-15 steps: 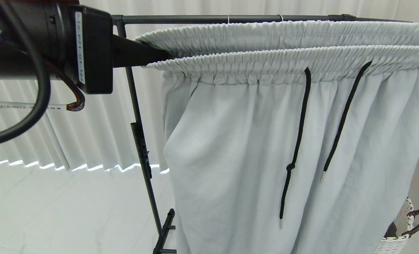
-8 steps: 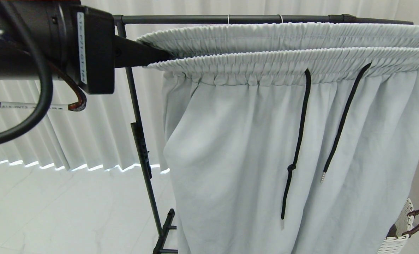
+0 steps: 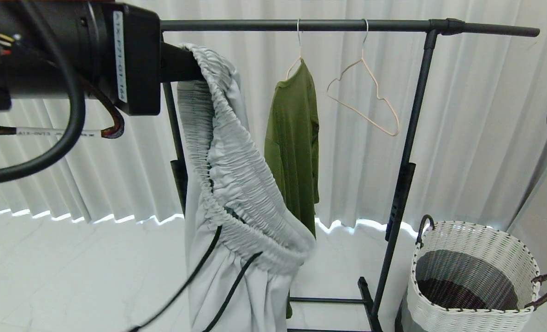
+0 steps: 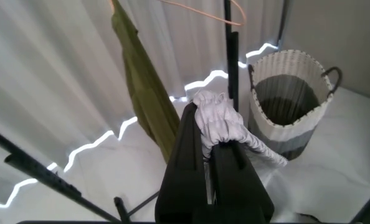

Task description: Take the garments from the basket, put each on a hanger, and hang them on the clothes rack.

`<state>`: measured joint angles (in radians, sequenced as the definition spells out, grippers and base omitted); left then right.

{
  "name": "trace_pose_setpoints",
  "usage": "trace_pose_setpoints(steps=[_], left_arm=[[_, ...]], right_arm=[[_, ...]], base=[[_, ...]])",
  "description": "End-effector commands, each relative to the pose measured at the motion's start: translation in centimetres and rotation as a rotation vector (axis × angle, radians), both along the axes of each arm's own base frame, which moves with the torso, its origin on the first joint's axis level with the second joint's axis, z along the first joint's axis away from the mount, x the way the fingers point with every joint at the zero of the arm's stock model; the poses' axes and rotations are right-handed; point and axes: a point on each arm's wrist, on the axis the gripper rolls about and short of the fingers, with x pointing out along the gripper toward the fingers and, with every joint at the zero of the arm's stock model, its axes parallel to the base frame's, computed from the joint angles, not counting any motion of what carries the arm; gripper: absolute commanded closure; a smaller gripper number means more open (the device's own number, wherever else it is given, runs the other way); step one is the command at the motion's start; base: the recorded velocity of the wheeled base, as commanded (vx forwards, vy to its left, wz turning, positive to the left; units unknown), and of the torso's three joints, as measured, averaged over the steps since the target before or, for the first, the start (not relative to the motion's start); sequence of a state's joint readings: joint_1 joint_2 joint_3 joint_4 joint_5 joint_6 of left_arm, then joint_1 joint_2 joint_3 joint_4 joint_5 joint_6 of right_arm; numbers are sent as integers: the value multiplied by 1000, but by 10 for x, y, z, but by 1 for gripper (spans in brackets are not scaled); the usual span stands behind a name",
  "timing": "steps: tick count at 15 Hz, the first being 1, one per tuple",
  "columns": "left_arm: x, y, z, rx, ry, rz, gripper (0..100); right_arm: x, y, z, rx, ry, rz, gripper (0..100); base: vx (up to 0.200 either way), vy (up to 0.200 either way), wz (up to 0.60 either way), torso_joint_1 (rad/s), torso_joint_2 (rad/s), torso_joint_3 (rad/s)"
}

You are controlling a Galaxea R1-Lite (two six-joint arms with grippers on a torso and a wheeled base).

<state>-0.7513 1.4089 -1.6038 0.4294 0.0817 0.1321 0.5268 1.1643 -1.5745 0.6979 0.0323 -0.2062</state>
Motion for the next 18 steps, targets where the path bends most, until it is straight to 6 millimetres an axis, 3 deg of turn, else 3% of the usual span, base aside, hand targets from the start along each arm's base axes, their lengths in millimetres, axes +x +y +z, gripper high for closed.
trace_pose_setpoints(steps=[1, 4, 9, 13, 18], left_arm=[[3, 1, -3, 15, 4, 21, 100], [10, 12, -24, 130, 13, 164, 100], [6, 25, -36, 178, 27, 204, 100], [9, 34, -40, 195, 36, 252, 100], [5, 40, -44, 200, 40, 265, 100]], right_arm=[[-8, -4, -5, -9, 8, 3, 0], [-1, -7, -19, -143, 62, -195, 0], [1, -11, -43, -293, 19, -300, 0], [1, -14, -56, -274, 2, -332, 0], [0, -16, -56, -174, 38, -385, 0]], base=[[0, 0, 0, 0, 0, 0], [0, 0, 0, 0, 0, 0], [0, 0, 0, 0, 0, 0], [0, 0, 0, 5, -14, -7], [0, 0, 0, 107, -323, -239]])
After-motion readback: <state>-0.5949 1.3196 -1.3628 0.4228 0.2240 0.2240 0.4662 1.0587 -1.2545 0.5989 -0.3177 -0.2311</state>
